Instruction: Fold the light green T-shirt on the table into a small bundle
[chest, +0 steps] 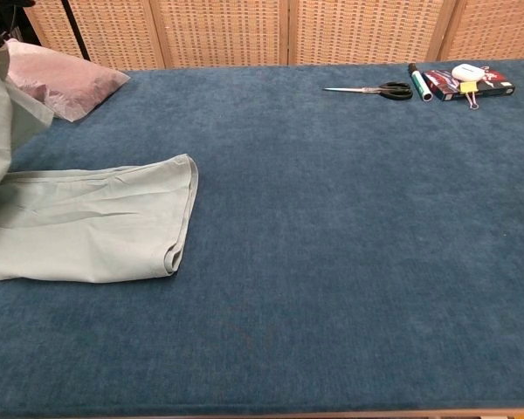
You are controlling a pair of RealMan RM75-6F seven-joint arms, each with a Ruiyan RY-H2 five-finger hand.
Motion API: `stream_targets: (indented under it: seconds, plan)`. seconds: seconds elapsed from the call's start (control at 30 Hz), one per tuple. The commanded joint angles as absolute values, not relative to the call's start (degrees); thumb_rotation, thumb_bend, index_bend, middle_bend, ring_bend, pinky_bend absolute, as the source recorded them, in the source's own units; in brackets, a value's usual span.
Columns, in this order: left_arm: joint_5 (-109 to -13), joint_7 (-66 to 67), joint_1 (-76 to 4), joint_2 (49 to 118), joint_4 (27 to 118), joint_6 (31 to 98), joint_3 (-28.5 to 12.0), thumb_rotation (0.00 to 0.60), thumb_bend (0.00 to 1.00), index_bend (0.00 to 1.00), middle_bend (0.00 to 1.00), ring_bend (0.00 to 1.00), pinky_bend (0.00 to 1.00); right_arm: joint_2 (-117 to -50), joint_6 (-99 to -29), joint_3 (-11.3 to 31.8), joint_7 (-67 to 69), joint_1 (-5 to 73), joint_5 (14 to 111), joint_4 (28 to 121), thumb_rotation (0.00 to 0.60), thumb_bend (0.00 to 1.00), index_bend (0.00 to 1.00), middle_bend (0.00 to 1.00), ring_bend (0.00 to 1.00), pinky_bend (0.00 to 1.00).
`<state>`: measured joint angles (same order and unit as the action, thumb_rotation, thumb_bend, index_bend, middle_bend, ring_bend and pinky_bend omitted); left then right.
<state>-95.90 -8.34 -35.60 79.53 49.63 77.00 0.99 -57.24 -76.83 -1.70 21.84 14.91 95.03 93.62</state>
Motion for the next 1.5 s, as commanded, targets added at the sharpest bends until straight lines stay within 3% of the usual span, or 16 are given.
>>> stream_targets:
  seconds: [0.03, 0.4, 1.03, 1.5]
  plan:
    - [-97.0, -4.6, -37.8, 78.8, 53.7, 75.2, 0.5, 0.6, 0.5, 0.79, 0.0, 0.0, 0.0, -57.2, -76.8, -1.7, 22.1, 15.0, 95.1, 93.5, 0.6, 0.03, 0.0, 0.0, 0.0, 0.03]
    - [-99.7, 3.0, -40.8, 80.6, 59.2, 71.6, 1.4, 0.6, 0.5, 0.79, 0.0, 0.0, 0.0, -57.0, -77.1, -1.8, 22.4, 14.8, 95.5, 93.5, 0.6, 0.04, 0.0, 0.0, 0.0, 0.03]
    - [-103.6, 5.9, -42.2, 81.3, 63.9, 71.7, 3.2, 0.6, 0.5, 0.79, 0.0, 0.0, 0.0, -56.7, -77.6, -1.8, 22.9, 14.7, 95.8, 93.6, 0.6, 0.04, 0.0, 0.0, 0.0, 0.03]
    - [-105.0, 9.0, -43.7, 83.8, 65.3, 68.1, 4.4, 0.6, 0.5, 0.79, 0.0, 0.0, 0.0, -56.7, -77.5, -1.9, 22.8, 14.7, 95.9, 93.7, 0.6, 0.04, 0.0, 0.0, 0.0, 0.03]
